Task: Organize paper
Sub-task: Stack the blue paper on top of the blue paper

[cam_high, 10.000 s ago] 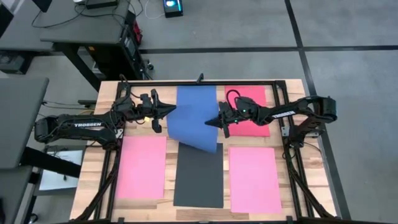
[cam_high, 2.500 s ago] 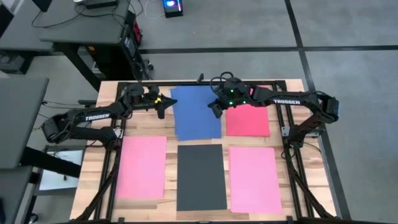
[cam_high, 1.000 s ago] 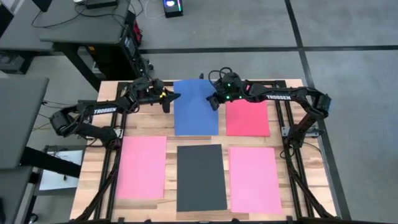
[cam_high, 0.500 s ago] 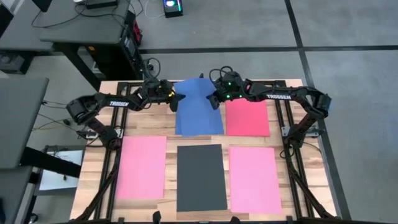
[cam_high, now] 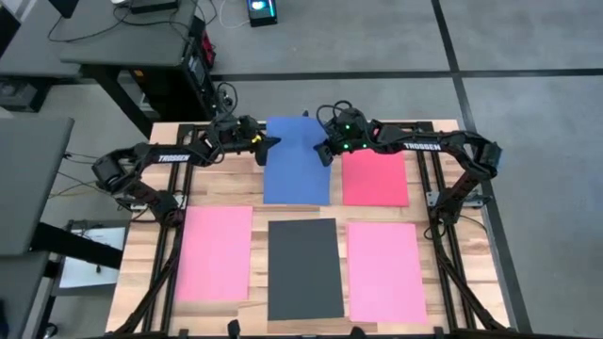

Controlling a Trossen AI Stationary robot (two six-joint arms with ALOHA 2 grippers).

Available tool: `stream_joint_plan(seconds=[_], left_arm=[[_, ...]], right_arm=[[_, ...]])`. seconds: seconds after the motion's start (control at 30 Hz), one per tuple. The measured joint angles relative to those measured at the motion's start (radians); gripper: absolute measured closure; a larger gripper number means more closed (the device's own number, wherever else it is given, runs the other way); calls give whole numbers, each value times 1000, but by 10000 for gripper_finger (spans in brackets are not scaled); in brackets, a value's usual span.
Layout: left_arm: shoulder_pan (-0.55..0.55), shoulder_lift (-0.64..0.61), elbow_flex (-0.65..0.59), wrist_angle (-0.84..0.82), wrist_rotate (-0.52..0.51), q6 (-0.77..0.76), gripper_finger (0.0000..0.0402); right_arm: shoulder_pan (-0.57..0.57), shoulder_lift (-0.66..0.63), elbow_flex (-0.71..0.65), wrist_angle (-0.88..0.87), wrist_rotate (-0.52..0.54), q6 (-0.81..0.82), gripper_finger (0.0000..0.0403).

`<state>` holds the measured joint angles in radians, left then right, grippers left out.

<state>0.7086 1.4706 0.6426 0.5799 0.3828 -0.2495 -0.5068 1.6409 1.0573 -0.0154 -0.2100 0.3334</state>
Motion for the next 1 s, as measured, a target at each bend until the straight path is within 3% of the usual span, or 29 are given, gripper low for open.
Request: stream_joint_plan(seconds=[0.37,0.7,1.0], left_arm=[[13,-15,0,-77,-46,48,402],[15,-14,0,-105,-53,61,402],[15,-14,-6,-149,-90,93,402]], right_arm=[[0,4,0,-7,59,-54,403],[9,149,-1,50,61,-73,403],[-8,164,-1,95,65,-71,403]])
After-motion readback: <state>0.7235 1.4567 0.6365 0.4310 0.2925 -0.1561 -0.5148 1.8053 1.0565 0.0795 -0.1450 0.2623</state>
